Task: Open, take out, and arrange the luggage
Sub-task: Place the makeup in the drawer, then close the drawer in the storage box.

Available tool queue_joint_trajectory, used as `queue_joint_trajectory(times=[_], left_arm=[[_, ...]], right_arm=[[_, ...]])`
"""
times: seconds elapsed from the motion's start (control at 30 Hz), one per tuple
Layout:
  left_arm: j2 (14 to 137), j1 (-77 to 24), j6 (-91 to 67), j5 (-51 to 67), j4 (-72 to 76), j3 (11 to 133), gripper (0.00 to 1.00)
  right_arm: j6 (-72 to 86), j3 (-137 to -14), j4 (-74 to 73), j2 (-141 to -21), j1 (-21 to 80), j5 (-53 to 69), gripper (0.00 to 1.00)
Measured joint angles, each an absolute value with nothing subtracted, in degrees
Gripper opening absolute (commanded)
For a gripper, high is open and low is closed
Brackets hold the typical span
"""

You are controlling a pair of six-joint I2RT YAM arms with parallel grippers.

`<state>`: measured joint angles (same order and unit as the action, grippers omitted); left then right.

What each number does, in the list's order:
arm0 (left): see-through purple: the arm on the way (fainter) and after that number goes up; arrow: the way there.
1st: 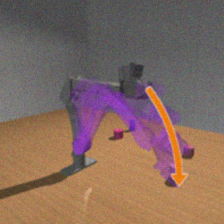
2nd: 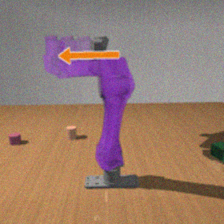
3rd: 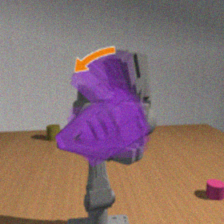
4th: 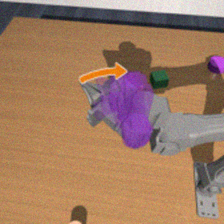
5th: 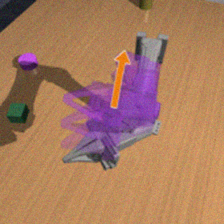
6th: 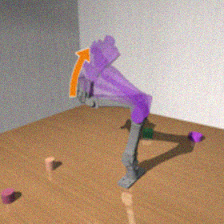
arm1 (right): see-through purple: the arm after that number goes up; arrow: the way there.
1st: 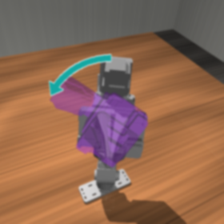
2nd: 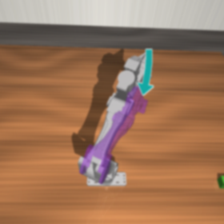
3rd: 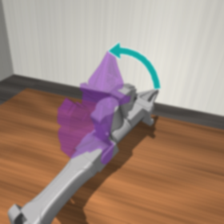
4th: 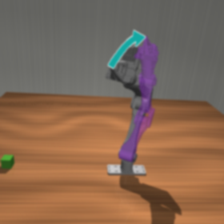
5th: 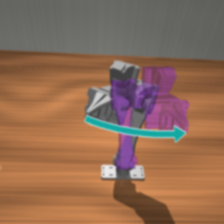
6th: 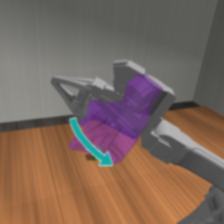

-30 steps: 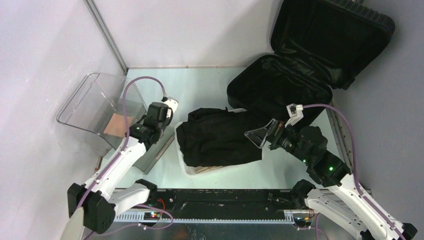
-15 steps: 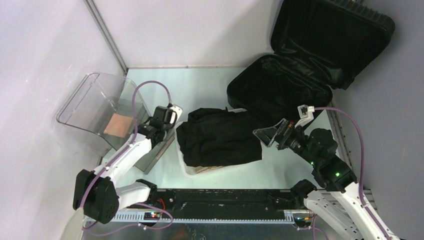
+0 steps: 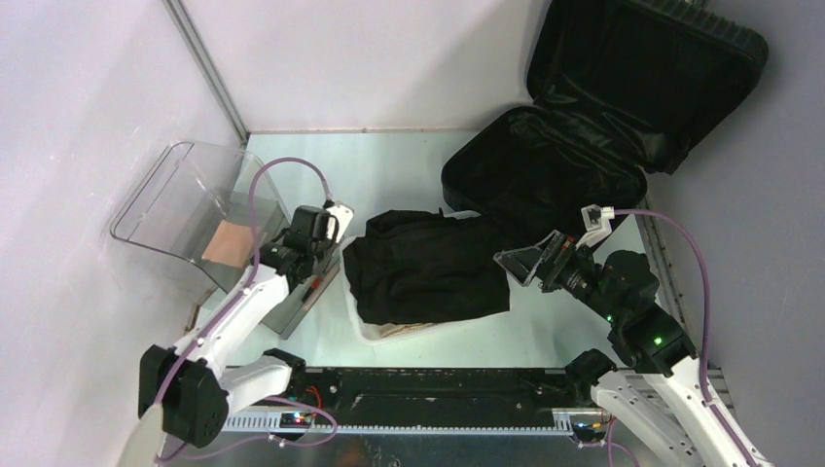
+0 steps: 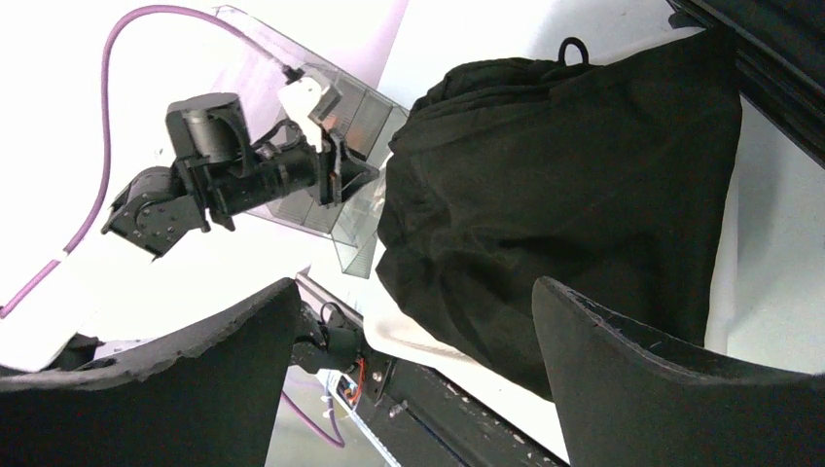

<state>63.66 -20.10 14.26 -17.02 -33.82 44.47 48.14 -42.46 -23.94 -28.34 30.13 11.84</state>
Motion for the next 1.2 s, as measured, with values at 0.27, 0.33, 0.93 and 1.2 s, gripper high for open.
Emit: queue_joint_trajectory(times=[0.27,0.33,0.93,1.2], left_arm=[[53.19,-20.05,30.02,-7.86,-34.59,41.85,0.34],[52.38,-20.08,34.98,-4.71,-36.07,40.95,0.36],[53.32,-17.96,55.0,13.5,-44.93,37.63,0.0],[57.14,-17.37,56.64,10.2,-44.71,36.64,0.0]], right_arm=[[49.82,-42.46,-23.99,-28.42,29.87,12.1,0.88],[50.24,-42.46,-24.12,-28.56,29.87,12.29,0.88],[51.07,-43.03,-29.08,-29.19,29.87,12.29,0.88],[50.11,-43.16,-29.12,-29.67,29.36,13.61,0.88]])
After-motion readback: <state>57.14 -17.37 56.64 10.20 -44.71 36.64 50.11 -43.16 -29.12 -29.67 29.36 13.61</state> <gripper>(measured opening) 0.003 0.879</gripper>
